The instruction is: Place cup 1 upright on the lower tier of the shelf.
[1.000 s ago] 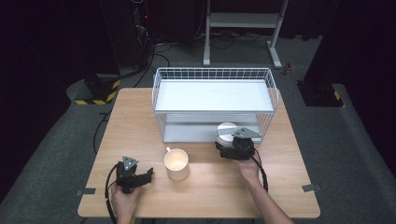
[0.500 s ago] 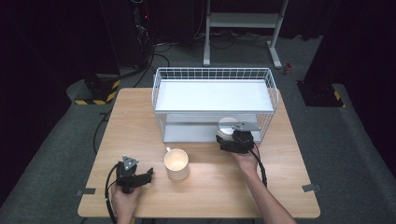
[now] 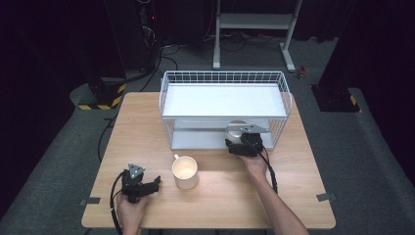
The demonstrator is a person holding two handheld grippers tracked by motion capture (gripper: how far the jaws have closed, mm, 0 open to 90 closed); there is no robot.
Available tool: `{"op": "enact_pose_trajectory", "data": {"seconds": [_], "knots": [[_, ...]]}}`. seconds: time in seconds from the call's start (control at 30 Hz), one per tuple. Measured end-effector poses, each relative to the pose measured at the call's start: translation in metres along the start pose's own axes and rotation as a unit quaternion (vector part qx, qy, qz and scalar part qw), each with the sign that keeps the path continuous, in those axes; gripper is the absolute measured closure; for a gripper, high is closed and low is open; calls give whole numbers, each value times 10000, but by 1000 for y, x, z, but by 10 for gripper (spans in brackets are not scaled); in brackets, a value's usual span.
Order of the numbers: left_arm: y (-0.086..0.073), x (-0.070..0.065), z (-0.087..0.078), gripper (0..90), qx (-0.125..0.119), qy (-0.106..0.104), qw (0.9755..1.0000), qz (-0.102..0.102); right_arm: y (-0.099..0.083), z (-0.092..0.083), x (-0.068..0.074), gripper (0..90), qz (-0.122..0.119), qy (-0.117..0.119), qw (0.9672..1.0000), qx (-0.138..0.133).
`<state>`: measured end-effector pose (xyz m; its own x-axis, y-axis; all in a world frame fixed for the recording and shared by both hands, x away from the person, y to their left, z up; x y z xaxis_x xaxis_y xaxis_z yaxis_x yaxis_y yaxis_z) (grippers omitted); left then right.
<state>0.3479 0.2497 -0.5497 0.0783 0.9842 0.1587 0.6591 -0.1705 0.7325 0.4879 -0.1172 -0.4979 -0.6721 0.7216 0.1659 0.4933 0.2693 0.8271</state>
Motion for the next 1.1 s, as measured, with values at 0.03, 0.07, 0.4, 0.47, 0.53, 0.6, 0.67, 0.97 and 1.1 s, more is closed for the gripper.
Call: {"op": "enact_pose_trajectory", "data": {"seconds": [0.03,0.07,0.4,0.47,0.53,0.6,0.67,0.97,1.1], "knots": [[0,0,0,156,0,2,10000,-1,0,0,0,183,0,0,10000,0],[0,0,0,156,0,2,10000,1,0,0,0,183,35,-10,10000,-9],[0,0,0,156,21,31,10000,-53,-1,4,-5,182,-66,-115,9999,-81],[0,0,0,156,15,35,10000,-56,0,4,-6,182,-143,-113,9998,-88],[0,0,0,156,17,37,10000,-59,-1,5,-7,182,-102,-100,9998,-117],[0,0,0,156,18,38,10000,-58,-1,5,-7,182,-48,-100,9998,-135],[0,0,0,156,24,33,10000,-56,-1,5,-8,182,-126,-127,9998,-131],[0,0,0,156,16,37,10000,-59,-1,5,-8,179,-163,-161,9997,-104],[0,0,0,156,16,37,10000,-58,-2,5,-9,159,-5,-93,9999,-69]]}}
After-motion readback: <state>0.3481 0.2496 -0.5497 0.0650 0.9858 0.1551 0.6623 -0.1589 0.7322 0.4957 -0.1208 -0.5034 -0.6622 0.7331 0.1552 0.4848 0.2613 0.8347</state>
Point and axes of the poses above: each handheld gripper's, and its own axes: z roughly forward along the jaws, y roughly out of its top, x roughly to its left, the point moved 3 cm from there along z, roughly forward along the jaws, and after that the axes turned 13 degrees about y, right-handed, at the moved point
